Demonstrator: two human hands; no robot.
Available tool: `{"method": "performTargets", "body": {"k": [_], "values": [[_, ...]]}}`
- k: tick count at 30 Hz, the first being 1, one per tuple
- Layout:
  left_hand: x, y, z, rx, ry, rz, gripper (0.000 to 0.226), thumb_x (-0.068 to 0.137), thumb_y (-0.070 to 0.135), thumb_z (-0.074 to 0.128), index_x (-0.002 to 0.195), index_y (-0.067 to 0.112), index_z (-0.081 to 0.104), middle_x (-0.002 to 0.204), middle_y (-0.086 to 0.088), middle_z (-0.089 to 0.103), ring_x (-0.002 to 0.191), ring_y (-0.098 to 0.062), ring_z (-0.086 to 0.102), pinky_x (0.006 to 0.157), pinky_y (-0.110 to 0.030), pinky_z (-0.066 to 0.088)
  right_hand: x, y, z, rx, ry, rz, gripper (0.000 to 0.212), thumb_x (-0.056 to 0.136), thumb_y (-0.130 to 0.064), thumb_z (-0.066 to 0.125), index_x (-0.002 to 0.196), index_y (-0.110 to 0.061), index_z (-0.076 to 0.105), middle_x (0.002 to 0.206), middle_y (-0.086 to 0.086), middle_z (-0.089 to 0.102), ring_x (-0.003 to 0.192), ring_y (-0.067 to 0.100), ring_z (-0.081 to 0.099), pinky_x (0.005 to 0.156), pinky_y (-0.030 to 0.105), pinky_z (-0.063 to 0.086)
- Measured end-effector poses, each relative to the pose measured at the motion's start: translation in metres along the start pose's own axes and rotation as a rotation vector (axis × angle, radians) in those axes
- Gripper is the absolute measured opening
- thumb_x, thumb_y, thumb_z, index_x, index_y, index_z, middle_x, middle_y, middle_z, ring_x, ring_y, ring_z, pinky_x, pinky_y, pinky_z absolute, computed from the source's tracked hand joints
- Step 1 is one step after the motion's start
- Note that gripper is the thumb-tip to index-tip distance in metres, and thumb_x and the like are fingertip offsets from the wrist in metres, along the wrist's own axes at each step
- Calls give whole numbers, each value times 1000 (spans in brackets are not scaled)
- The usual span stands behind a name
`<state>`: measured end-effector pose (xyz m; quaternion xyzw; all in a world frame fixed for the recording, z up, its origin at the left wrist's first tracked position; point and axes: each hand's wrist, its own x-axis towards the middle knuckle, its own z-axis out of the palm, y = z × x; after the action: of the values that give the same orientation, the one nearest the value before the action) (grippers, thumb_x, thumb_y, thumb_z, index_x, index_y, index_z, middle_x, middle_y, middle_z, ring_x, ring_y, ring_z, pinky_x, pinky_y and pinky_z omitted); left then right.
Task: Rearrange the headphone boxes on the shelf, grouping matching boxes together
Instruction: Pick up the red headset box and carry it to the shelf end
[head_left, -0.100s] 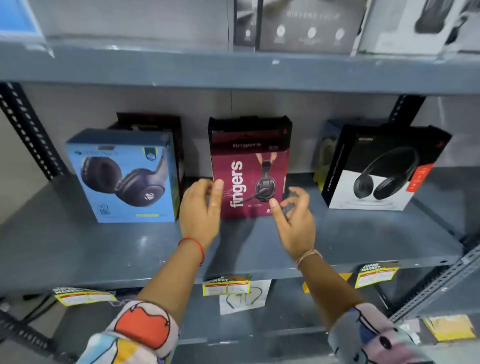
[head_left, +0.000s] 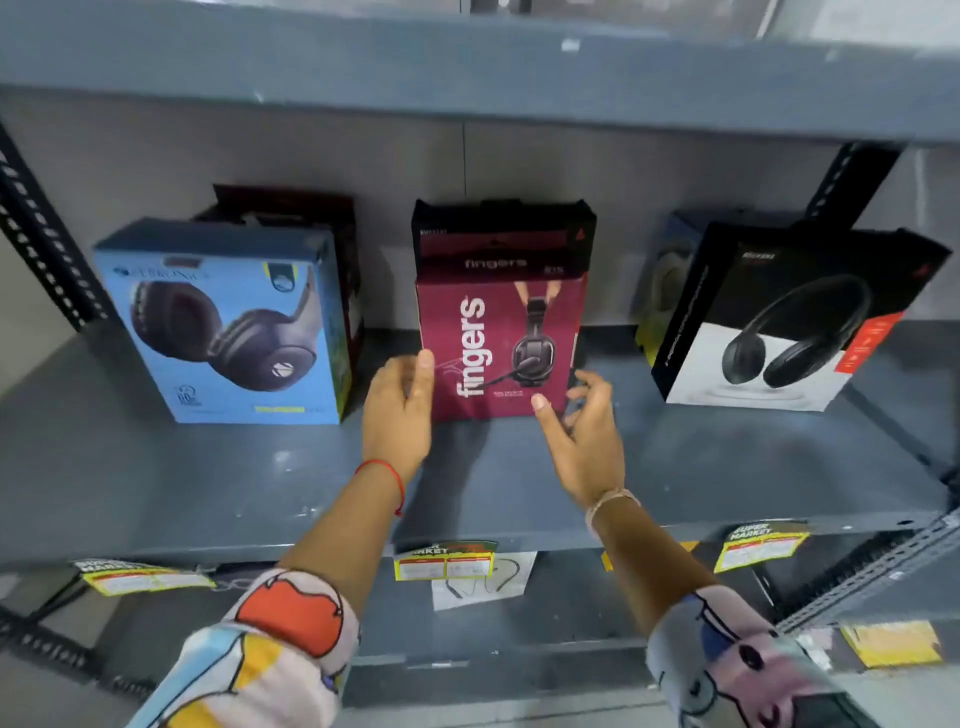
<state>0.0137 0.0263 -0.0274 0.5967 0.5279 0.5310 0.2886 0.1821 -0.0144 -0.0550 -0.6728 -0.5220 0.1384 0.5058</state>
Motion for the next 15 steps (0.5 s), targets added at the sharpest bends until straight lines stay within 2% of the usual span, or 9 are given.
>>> {"method": "performTargets", "body": {"k": [2, 4, 5, 7, 9, 11, 13, 15], "values": [[9, -17, 18, -155, -19, -195, 38, 97, 36, 34, 112, 7, 53, 116, 0, 54, 107, -13, 48, 83, -14, 31, 12, 19, 11, 48, -63, 54, 67, 82, -42, 64, 134, -11, 35, 129, 10, 45, 108, 26, 58, 96, 47, 49], [20, -32, 32, -234, -60, -311, 52, 98, 41, 27, 138, 9, 35, 136, 7, 38, 126, -9, 35, 100, -15, 20, 29, 32, 22, 103, -64, 85, 76, 79, -41, 66, 138, -8, 32, 137, 12, 39, 124, 27, 48, 107, 44, 42], [26, -41, 40, -268, -80, -378, 58, 96, 47, 24, 142, 13, 28, 143, 9, 31, 133, -8, 28, 106, -17, 14, 38, 37, 29, 127, -68, 109, 81, 78, -42, 67, 140, -8, 29, 141, 13, 37, 129, 26, 44, 111, 44, 37], [32, -52, 47, -331, -122, -399, 73, 86, 64, 21, 144, 20, 24, 152, 6, 26, 139, -11, 25, 119, -32, 11, 52, 43, 37, 215, -72, 143, 89, 74, -51, 68, 143, -13, 26, 147, 11, 38, 135, 23, 40, 113, 45, 34], [34, -60, 54, -373, -134, -405, 72, 85, 65, 18, 144, 24, 26, 150, 8, 30, 137, -9, 29, 119, -37, 15, 58, 44, 41, 238, -58, 123, 86, 76, -53, 64, 144, -18, 25, 148, 8, 40, 136, 21, 39, 113, 46, 34], [33, -58, 56, -344, -80, -422, 73, 82, 67, 17, 142, 27, 31, 146, 10, 35, 136, -8, 28, 119, -37, 14, 58, 39, 36, 175, -37, 103, 73, 83, -44, 56, 145, -19, 26, 142, 9, 42, 133, 22, 39, 114, 44, 32], [29, -52, 54, -277, 23, -453, 66, 84, 63, 17, 139, 32, 37, 138, 8, 42, 136, -11, 27, 119, -35, 11, 53, 34, 25, 151, -13, 106, 59, 87, -42, 50, 141, -23, 37, 129, 12, 48, 124, 21, 42, 111, 42, 34], [16, -29, 41, -303, 84, -391, 52, 94, 50, 18, 135, 30, 43, 124, 6, 40, 126, -10, 35, 115, -28, 17, 43, 24, 11, 239, -11, 102, 49, 86, -43, 48, 132, -24, 50, 122, 13, 55, 115, 16, 47, 108, 41, 38]]}}
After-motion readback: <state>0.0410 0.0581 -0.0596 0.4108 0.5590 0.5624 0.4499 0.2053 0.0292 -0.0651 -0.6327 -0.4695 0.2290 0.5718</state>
